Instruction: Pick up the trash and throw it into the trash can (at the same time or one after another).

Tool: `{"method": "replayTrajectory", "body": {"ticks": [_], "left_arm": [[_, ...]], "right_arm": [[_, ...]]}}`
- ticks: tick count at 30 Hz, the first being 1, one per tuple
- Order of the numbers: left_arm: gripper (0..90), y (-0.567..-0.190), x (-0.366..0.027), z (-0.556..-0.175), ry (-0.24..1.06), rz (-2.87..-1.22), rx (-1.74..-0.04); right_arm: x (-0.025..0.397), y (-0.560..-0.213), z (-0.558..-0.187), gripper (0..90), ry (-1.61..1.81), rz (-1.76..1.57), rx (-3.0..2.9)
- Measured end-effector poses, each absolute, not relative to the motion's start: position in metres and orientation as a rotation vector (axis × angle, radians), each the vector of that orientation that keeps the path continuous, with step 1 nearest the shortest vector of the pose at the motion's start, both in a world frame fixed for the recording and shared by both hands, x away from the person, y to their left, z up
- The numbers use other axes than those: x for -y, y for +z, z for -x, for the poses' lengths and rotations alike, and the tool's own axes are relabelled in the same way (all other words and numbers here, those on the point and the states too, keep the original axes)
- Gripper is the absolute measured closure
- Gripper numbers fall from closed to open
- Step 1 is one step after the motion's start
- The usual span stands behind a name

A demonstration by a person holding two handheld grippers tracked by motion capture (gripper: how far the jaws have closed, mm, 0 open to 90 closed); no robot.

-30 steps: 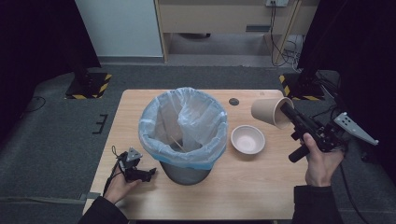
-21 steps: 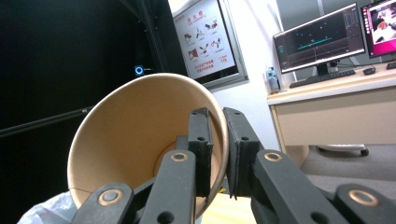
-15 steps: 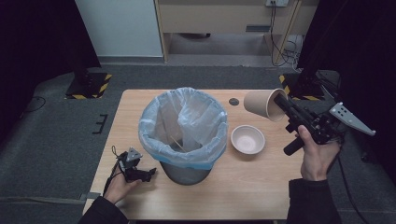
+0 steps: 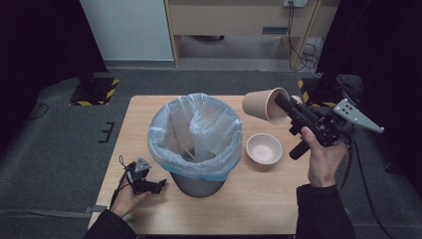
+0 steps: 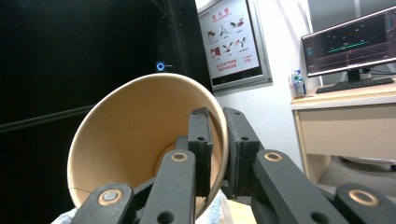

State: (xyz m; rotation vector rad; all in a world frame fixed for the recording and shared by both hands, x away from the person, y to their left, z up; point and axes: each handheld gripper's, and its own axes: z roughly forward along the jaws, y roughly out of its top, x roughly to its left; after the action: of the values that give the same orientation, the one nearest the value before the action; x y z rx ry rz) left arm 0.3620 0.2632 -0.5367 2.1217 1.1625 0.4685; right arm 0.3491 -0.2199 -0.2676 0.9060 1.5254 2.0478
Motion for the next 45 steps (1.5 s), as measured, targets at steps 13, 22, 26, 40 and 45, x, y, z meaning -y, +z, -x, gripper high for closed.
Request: {"method": "replayTrajectory", "body": {"ticks": [13, 22, 26, 40, 45], "left_arm": [[0.0, -0.537, -0.263, -0.362, 0.469, -2.122, -1.163], [0.0, -0.537, -0.263, -0.362, 0.469, -2.122, -1.163], [0.0, -0.537, -0.263, -0.362, 0.469, -2.122, -1.163], [0.0, -0.537, -0.263, -0.362, 0.468, -2.122, -1.163], [0.0, -0.537, -0.263, -0.362, 0.468, -2.122, -1.162]], "right_arm": [[0.190, -0.268, -0.357, 82.4, 2.048, -0.881, -1.596], [0.168, -0.269, -0.364, 82.3, 2.043, -0.862, -1.648], [0.159, -0.271, -0.368, 82.3, 2.045, -0.866, -1.666], [0.142, -0.283, -0.377, 82.1, 2.007, -0.879, -1.745], [0.136, -0.287, -0.379, 81.9, 1.986, -0.881, -1.784]]}}
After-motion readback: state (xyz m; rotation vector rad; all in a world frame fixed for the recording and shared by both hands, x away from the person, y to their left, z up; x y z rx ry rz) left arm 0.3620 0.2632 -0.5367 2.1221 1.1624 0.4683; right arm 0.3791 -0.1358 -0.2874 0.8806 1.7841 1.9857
